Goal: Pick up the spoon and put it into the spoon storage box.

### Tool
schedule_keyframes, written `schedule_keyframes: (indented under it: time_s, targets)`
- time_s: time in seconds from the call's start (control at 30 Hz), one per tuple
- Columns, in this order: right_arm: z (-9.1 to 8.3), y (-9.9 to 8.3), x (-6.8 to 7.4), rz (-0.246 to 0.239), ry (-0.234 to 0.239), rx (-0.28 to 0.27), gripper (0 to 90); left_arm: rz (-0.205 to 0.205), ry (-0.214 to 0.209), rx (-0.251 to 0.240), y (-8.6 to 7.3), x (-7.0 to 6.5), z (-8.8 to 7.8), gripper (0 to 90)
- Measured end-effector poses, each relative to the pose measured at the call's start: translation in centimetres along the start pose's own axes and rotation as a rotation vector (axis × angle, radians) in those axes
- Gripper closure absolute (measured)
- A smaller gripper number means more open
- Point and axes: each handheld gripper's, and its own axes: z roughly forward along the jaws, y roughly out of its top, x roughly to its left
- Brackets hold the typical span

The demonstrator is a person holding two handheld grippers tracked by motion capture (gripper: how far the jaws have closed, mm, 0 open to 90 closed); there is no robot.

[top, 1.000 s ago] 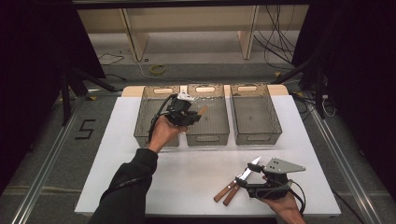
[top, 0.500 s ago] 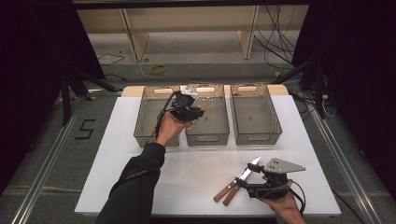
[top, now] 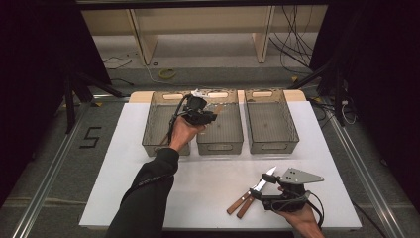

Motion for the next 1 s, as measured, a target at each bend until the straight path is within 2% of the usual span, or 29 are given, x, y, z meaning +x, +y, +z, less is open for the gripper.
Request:
schedule_keyframes:
  time_s: [0.3, 0.63, 0.7, 0.77, 0.83, 1.0]
  targets:
    - [0.0, 0.0, 0.0, -0.001, 0.0, -0.001, 27.4, -0.012, -0.002, 0.018, -0.1, -0.1, 1.0, 76.1]
    - [0.0, 0.0, 0.0, -0.003, 0.001, -0.003, 27.4, -0.044, 0.017, -0.002, -0.6, 0.2, 1.6, 74.2]
    - [0.0, 0.0, 0.0, -0.003, 0.001, -0.004, 27.4, -0.064, 0.01, -0.012, -0.6, 0.4, 1.4, 70.3]
    - [0.0, 0.0, 0.0, -0.003, 0.0, -0.002, 27.4, -0.066, 0.014, -0.021, -0.5, 0.6, 1.0, 68.9]
    - [0.0, 0.0, 0.0, -0.002, 0.0, -0.003, 27.4, -0.077, 0.019, -0.029, -0.4, 0.7, 0.6, 63.7]
    - [0.0, 0.0, 0.1, -0.003, 0.0, -0.004, 27.4, -0.107, -0.016, -0.035, -0.6, 1.0, -0.8, 53.1]
